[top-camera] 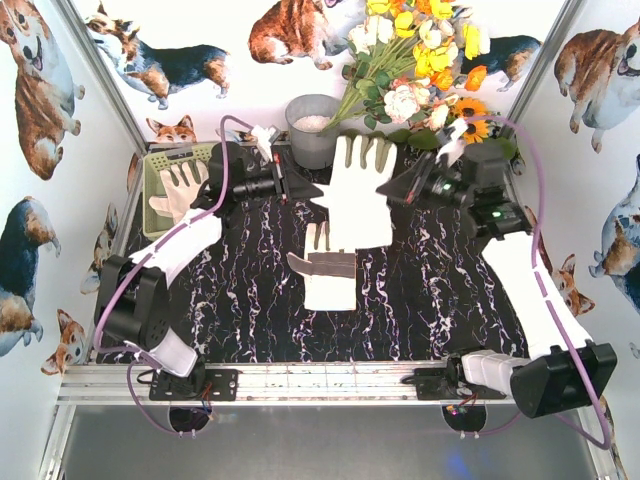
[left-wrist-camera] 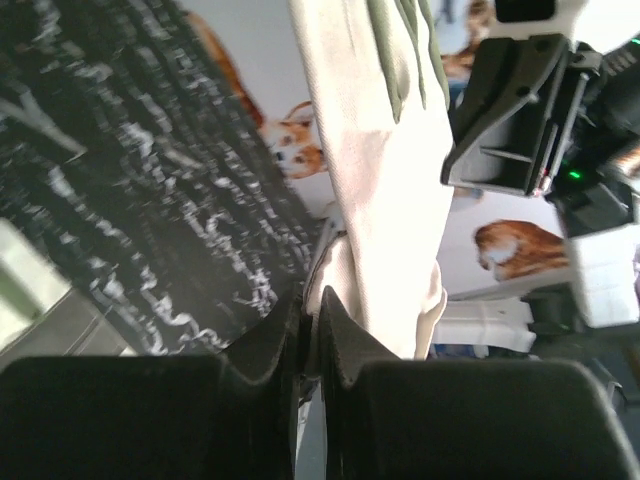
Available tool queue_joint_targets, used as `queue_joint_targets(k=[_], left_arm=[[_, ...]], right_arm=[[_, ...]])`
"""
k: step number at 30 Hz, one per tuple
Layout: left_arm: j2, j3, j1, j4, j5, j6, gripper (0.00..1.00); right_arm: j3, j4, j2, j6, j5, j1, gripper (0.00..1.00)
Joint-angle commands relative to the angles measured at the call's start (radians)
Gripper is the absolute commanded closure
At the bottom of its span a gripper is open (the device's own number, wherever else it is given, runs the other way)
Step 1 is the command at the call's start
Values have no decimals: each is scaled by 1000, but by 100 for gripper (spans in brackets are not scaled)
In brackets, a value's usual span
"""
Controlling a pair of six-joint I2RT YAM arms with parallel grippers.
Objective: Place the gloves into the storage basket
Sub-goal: Pair the glove with the glove.
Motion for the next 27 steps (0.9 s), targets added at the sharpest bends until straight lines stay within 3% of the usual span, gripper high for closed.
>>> queue_joint_targets(k=[1,5,12,20,27], left_arm=[[-65,11,7,-440,-187,364,100],[-99,-29,7,-626,-297,507,100],[-103,-161,4,-683,-340,630,100],[-115,-266,-9,-624,-356,685,100],[-47,-242,-16,-573,-366,705,100]], right_arm=[[-83,-119,5,-81,196,69,100],[-194,-72,37,-88,330,160,100],[-226,-24,257,-118,424,279,100],[-177,19,405,-140,505,331,100],[-201,-15,378,-130,613,380,100]])
